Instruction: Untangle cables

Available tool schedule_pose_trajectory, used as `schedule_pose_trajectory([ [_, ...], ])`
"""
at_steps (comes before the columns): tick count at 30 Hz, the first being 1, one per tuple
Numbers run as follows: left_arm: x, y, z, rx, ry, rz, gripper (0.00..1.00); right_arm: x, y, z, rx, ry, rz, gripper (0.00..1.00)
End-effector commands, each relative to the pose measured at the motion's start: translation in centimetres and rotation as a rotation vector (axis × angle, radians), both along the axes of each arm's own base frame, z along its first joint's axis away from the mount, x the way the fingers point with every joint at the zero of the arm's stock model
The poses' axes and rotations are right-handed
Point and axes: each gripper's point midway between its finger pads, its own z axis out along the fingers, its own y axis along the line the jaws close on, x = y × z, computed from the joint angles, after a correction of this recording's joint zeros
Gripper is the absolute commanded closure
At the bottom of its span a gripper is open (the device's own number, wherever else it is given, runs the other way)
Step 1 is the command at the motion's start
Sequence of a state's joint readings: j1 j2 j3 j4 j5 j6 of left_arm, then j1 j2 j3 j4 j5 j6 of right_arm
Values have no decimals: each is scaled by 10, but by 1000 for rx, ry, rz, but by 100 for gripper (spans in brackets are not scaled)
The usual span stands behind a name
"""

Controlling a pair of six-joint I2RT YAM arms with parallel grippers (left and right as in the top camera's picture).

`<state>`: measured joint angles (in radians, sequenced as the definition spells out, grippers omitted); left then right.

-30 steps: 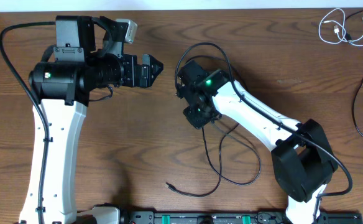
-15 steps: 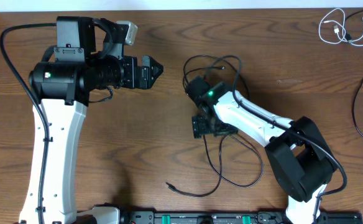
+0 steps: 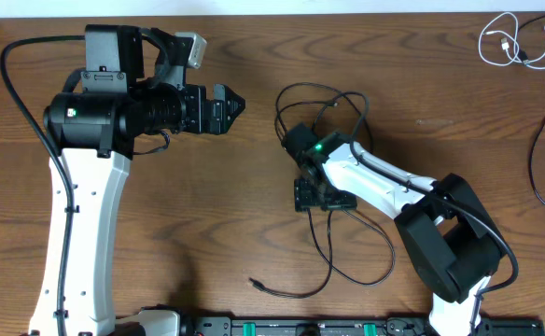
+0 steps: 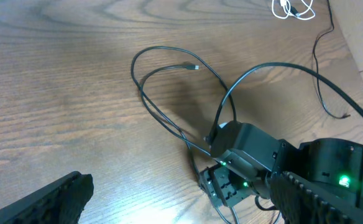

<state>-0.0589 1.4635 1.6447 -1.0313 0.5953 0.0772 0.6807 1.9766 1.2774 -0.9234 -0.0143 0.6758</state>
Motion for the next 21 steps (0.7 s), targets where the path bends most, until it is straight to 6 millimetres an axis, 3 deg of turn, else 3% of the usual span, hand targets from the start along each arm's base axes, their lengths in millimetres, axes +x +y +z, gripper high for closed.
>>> schedule_pose_trajectory([
  [1,2,3,0,4,4,16,4,-5,-11,-7,-22,26,45,23],
  [9,3,3,0,4,3,15,4,-1,-43,-29,-97,-14,91,33],
  [12,3,3,1,4,0,16,4,23,-62,-33,-135,-97,62,38],
  [21,4,3,1,4,-3,16,4,105,-84,-40,-40,-372,167,41],
])
